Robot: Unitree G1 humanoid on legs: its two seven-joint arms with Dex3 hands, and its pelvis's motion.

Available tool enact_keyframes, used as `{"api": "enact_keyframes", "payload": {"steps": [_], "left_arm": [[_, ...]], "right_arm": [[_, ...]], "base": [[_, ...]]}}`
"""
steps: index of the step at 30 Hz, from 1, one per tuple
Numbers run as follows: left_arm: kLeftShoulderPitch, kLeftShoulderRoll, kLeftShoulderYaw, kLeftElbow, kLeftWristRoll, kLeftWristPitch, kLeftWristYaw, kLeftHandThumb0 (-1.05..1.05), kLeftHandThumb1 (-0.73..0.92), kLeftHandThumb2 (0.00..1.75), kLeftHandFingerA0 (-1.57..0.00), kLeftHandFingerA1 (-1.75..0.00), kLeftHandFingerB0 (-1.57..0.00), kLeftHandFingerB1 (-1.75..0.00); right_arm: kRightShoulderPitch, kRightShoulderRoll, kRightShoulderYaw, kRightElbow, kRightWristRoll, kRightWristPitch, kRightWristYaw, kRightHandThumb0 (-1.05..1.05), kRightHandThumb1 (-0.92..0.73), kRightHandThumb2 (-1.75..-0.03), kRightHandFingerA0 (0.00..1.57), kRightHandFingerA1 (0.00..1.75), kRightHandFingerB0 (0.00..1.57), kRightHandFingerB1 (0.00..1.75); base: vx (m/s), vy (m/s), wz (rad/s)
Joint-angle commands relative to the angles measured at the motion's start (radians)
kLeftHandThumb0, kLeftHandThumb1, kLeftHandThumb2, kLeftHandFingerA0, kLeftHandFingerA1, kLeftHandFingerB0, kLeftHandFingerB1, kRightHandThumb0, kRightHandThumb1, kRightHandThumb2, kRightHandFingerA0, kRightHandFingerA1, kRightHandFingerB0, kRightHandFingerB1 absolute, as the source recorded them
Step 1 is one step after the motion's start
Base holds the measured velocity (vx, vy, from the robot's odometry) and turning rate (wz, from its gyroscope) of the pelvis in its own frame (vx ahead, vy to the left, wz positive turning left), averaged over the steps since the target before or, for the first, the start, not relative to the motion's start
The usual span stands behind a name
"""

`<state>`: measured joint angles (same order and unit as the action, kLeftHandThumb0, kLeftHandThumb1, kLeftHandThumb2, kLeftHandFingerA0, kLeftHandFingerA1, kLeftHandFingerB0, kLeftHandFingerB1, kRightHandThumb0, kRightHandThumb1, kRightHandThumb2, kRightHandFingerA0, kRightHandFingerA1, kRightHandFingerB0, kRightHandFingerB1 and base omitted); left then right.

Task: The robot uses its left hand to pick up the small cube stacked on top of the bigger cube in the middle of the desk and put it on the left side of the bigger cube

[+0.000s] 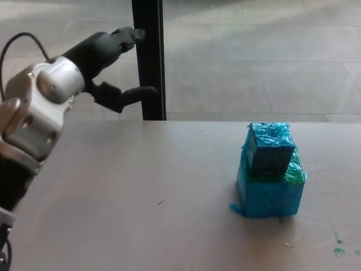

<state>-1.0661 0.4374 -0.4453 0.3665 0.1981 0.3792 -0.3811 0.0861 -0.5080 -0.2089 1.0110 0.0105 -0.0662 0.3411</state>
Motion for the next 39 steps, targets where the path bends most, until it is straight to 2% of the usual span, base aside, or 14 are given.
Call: {"api": "enact_keyframes", "payload": {"steps": [1,2,3,9,12,13,18,19,21,23,24,25,33,39], "left_arm": [[-0.073,-0.070,-0.035,0.050,0.071,0.043,-0.045,-0.94,0.49,1.02,0.00,-0.14,-0.03,-0.01],[-0.098,-0.116,-0.043,0.073,0.073,0.048,-0.040,-0.96,0.51,1.04,0.00,-0.15,-0.02,0.00],[-0.115,-0.155,-0.051,0.082,0.077,0.055,-0.032,-0.97,0.52,1.05,0.00,-0.14,-0.02,0.00],[-0.153,-0.286,-0.056,0.096,0.102,0.080,-0.011,-0.97,0.53,1.05,0.00,-0.15,-0.05,0.00],[-0.170,-0.344,-0.069,0.116,0.115,0.088,-0.015,-1.05,0.70,0.75,0.00,-0.07,0.00,-0.18],[-0.174,-0.359,-0.073,0.120,0.119,0.095,-0.017,-0.96,0.52,1.04,0.00,-0.15,0.00,0.00],[-0.178,-0.473,-0.097,0.172,0.126,0.107,-0.017,-0.96,0.54,1.01,0.00,-0.12,0.00,0.00],[-0.182,-0.486,-0.097,0.183,0.128,0.110,-0.015,-1.03,0.70,0.62,0.00,-0.02,0.00,-0.06],[-0.184,-0.504,-0.104,0.202,0.141,0.114,-0.014,-1.05,0.72,0.63,0.00,0.00,0.00,-0.06],[-0.183,-0.517,-0.144,0.229,0.177,0.095,-0.011,-1.05,0.73,0.63,0.00,0.00,0.00,-0.04],[-0.174,-0.527,-0.143,0.245,0.172,0.092,-0.008,-1.05,0.52,0.92,0.00,0.00,0.00,-0.08],[-0.162,-0.536,-0.124,0.256,0.154,0.090,-0.004,-1.05,0.69,0.63,0.00,0.00,0.00,-0.04],[-0.084,-0.572,-0.051,0.366,0.120,0.074,0.016,-1.05,0.66,0.59,0.00,0.00,0.00,0.00],[-0.073,-0.550,-0.114,0.427,0.191,0.078,0.026,-1.05,0.67,0.61,0.00,0.00,0.00,0.00]], "right_arm": [[0.002,-0.011,-0.003,-0.005,0.011,0.028,-0.002,-0.46,-0.65,-0.60,0.55,0.64,0.44,0.42],[0.005,-0.015,0.002,-0.003,0.008,0.014,0.014,-0.51,-0.52,-0.90,0.50,0.68,0.36,0.55],[0.001,-0.016,0.004,0.006,0.004,0.013,0.011,-0.45,-0.66,-0.60,0.55,0.65,0.43,0.41],[-0.001,-0.007,-0.001,0.008,0.008,0.019,-0.012,-0.43,-0.66,-0.60,0.56,0.62,0.44,0.42],[-0.002,-0.007,0.001,0.014,0.005,0.002,-0.013,-0.45,-0.66,-0.60,0.56,0.62,0.45,0.42],[-0.001,-0.005,-0.003,0.014,0.009,0.001,-0.013,-0.43,-0.65,-0.59,0.56,0.62,0.45,0.42],[0.003,-0.010,0.007,-0.003,0.000,0.018,-0.011,-0.50,-0.52,-0.91,0.53,0.67,0.39,0.55],[0.002,-0.010,0.008,-0.006,0.000,0.022,-0.012,-0.49,-0.52,-0.90,0.53,0.67,0.39,0.55],[-0.001,-0.007,0.011,-0.009,-0.001,0.028,-0.014,-0.45,-0.66,-0.60,0.58,0.61,0.46,0.40],[-0.010,-0.006,0.015,0.020,-0.002,0.011,-0.004,-0.49,-0.52,-0.90,0.52,0.66,0.37,0.54],[-0.015,-0.003,0.011,0.031,0.001,0.008,-0.011,-0.50,-0.51,-0.89,0.53,0.67,0.39,0.54],[-0.021,-0.005,0.011,0.045,-0.001,0.004,-0.013,-0.50,-0.50,-0.88,0.53,0.67,0.40,0.55],[-0.032,-0.005,0.018,0.049,-0.002,-0.006,-0.004,-0.50,-0.51,-0.90,0.53,0.67,0.38,0.54],[-0.034,-0.002,0.020,0.044,-0.001,-0.016,-0.001,-0.46,-0.66,-0.59,0.57,0.63,0.46,0.40]], "base": [[0.00,0.000,0.00],[0.00,0.000,0.00],[0.00,0.000,0.00],[0.00,0.000,0.00],[0.00,0.000,0.00],[0.00,0.000,0.00],[0.00,0.000,0.00],[0.00,0.000,0.00],[0.00,0.000,0.00],[0.00,0.000,0.00],[0.00,0.000,0.00],[0.00,0.000,0.00],[0.00,0.000,0.00],[0.00,0.000,0.00]]}}
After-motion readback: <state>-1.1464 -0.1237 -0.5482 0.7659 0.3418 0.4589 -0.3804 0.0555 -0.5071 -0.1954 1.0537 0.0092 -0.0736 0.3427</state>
